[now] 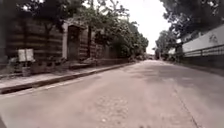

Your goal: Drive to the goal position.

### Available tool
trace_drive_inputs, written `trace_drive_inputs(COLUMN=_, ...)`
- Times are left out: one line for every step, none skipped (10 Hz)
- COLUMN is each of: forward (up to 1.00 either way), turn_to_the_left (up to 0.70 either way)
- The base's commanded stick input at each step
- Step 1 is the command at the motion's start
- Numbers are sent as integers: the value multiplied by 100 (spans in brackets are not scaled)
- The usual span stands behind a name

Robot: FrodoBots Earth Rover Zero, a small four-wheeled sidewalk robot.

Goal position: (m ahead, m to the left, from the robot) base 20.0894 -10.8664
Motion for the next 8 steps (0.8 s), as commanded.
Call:
trace_drive_inputs(forward=70, turn_to_the_left=0)
trace_drive_inputs(forward=70, turn_to_the_left=0)
trace_drive_inputs(forward=70, turn_to_the_left=0)
trace_drive_inputs(forward=70, turn_to_the_left=0)
trace_drive_inputs(forward=70, turn_to_the_left=0)
trace_drive_inputs(forward=70, turn_to_the_left=0)
trace_drive_inputs(forward=70, turn_to_the_left=0)
trace_drive_inputs(forward=70, turn_to_the_left=0)
